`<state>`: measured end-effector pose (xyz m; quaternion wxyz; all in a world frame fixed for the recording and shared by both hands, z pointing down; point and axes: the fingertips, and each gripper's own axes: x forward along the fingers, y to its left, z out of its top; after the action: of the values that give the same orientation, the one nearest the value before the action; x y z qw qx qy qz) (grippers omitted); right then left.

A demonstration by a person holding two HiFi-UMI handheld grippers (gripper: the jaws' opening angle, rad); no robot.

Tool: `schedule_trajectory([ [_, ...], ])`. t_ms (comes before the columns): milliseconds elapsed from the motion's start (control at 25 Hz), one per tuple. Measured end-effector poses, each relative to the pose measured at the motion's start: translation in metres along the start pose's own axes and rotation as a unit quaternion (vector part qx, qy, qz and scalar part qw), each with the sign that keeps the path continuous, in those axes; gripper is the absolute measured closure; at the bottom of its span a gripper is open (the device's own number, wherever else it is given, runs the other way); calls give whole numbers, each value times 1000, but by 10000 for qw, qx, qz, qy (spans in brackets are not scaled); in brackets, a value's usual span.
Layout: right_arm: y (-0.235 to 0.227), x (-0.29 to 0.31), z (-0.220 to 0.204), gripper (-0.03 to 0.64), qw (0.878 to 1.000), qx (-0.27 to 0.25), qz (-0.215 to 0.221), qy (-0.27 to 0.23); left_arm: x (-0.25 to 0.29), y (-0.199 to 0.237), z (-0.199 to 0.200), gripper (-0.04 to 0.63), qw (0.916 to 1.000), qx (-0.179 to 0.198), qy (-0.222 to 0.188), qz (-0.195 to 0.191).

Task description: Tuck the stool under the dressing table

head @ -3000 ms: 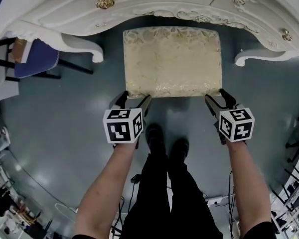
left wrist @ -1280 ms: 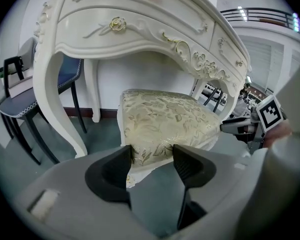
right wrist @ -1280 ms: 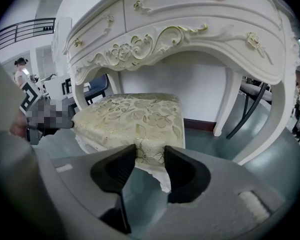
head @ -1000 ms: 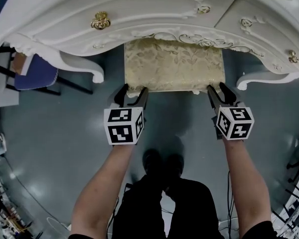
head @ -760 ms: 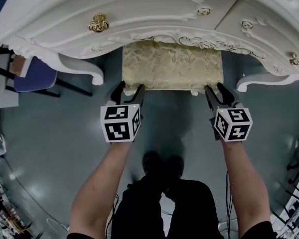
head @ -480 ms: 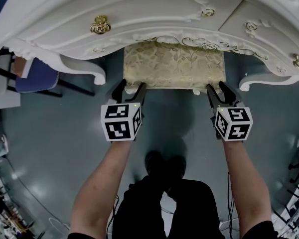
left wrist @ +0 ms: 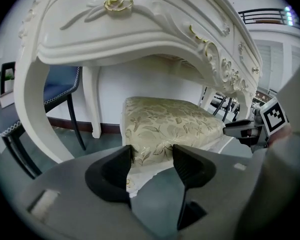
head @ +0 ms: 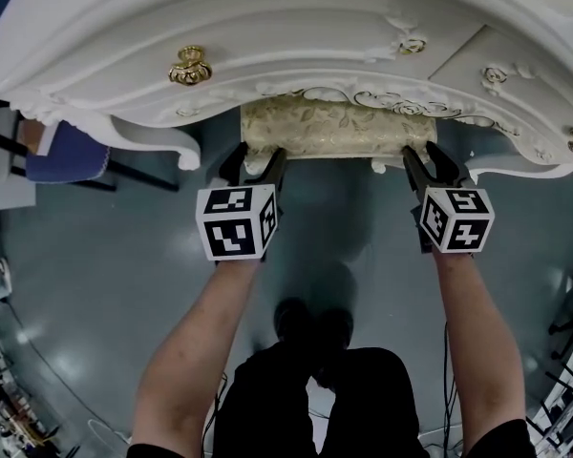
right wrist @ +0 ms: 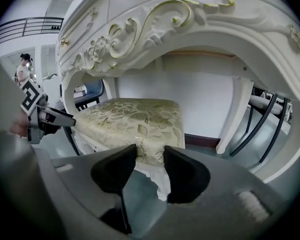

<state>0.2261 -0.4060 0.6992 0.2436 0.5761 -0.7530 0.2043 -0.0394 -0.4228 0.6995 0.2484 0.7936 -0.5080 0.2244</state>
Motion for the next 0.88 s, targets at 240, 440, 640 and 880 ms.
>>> schedule_trajectory([
  [240,3,15,14,436,9993,61,-109,-354,19,18,21,311,9995,158,-265,85],
  [440,12,22,18,442,9988,31,-50,-477,28,33,34,313,9984,259,-463,194],
  [640,10,25,19,443,9988,-69,-75,-479,29,33,34,311,9983,282,-489,170],
  [880,1,34,26,443,9991,-134,-33,-397,30,31,38,311,9991,63,-415,101],
])
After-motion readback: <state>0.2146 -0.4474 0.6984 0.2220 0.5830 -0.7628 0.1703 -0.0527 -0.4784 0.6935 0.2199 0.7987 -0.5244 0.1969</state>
